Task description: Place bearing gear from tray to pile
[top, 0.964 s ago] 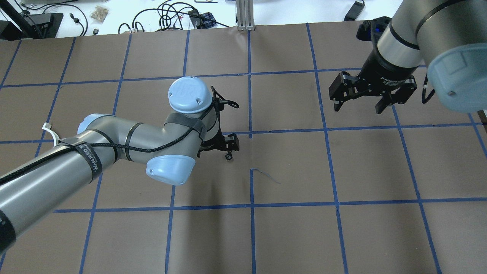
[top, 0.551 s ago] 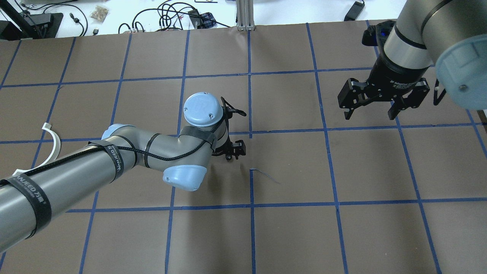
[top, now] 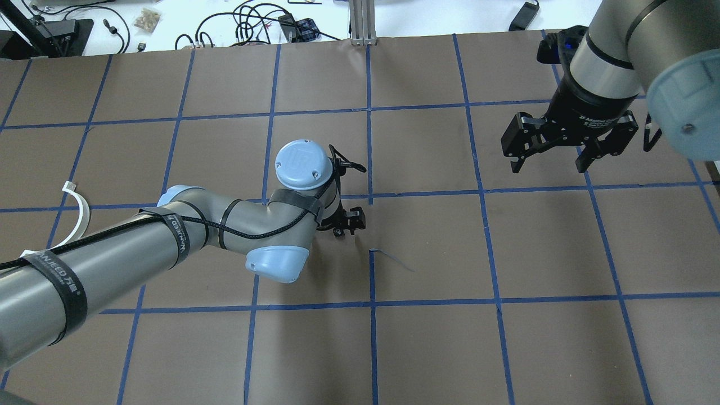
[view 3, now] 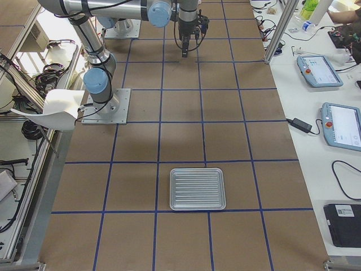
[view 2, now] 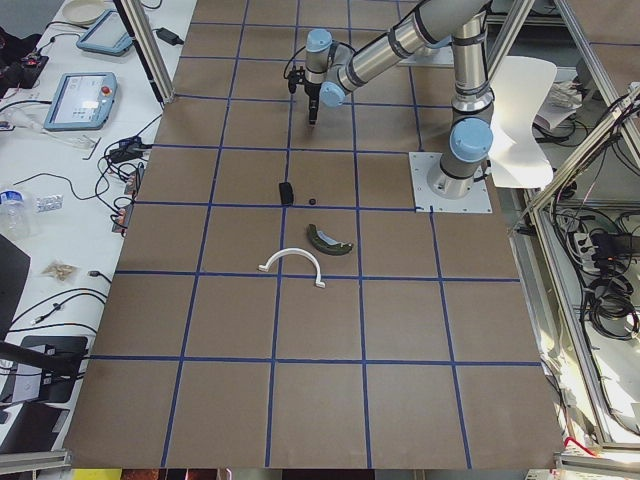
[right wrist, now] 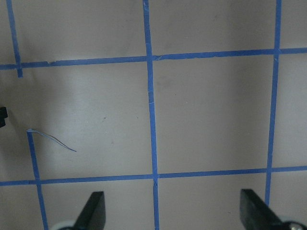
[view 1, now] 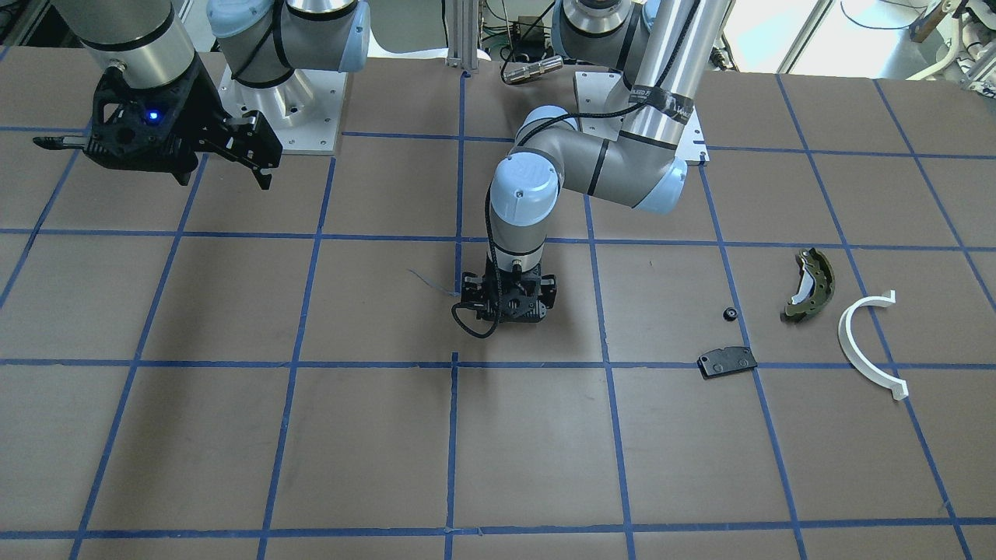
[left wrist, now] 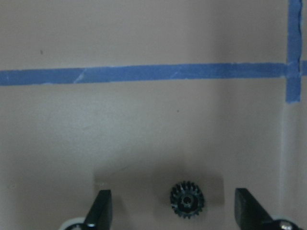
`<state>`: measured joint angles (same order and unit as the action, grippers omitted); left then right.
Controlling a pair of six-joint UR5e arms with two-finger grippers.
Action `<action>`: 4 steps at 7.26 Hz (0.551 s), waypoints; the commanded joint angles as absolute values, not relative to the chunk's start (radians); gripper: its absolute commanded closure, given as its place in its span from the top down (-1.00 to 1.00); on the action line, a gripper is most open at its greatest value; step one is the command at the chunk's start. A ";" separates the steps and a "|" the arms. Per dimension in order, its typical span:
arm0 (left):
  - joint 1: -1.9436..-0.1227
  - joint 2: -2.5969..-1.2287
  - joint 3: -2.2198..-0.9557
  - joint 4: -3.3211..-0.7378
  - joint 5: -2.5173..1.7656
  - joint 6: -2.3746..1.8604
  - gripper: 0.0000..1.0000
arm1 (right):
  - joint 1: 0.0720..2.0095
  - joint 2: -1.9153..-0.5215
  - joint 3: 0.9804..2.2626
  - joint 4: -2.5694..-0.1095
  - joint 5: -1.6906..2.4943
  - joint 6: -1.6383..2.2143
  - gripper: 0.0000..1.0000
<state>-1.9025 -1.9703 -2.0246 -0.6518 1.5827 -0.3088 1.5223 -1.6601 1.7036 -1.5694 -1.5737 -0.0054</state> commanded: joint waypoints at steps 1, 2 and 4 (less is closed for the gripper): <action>-1.908 -1.971 -2.023 -0.647 1.586 -0.313 -1.00 | 1.525 -1.661 1.704 -1.566 -1.574 -0.003 1.00; -1.908 -1.971 -2.023 -0.647 1.586 -0.311 -1.00 | 1.523 -1.663 1.707 -1.568 -1.562 -0.005 1.00; -1.907 -1.964 -2.016 -0.646 1.588 -0.308 -1.00 | 1.522 -1.663 1.707 -1.566 -1.569 -0.017 1.00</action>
